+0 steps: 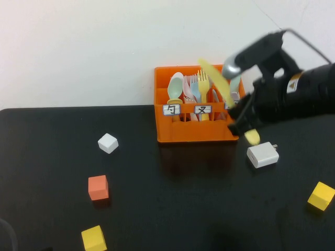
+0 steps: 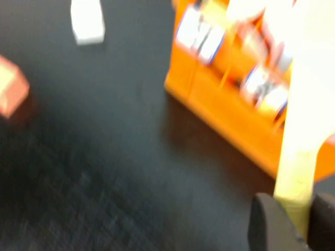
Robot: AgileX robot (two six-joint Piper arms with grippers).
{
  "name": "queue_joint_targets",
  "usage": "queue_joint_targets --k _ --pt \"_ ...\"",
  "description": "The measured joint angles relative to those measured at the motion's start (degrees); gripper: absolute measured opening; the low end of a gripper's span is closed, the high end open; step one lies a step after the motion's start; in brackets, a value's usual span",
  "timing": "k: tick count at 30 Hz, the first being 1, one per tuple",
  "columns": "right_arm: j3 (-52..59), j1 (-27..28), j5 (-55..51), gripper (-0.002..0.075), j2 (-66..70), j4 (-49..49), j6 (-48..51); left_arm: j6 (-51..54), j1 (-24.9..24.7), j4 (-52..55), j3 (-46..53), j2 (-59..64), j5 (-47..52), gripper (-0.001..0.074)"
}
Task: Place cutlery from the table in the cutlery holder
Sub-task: Place the knife on the box
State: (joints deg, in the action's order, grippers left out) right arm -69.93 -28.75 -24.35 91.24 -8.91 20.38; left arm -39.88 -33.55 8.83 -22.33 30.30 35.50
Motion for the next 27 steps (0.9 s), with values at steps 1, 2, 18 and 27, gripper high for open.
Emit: queue_joint_targets --k 1,2,18,27 --pt "0.0 0.0 1.6 0.0137 -0.2 0.0 0.3 0.0 0.0 0.0 0.0 0.0 0.0 -0.0001" --pt "0.0 0.0 3.1 0.0137 -0.2 0.0 0.4 0.0 0.0 0.0 0.0 0.0 0.0 -0.0001" --pt "0.1 5.3 31.4 0.0137 6.1 -1.7 -2.8 0.0 0.0 0.1 0.0 0.0 -0.3 -0.0001" --pt "-3.6 5.3 38.2 0.0137 14.3 -1.7 -3.8 1.0 0.0 0.5 0.0 0.0 -1.3 -0.0002"
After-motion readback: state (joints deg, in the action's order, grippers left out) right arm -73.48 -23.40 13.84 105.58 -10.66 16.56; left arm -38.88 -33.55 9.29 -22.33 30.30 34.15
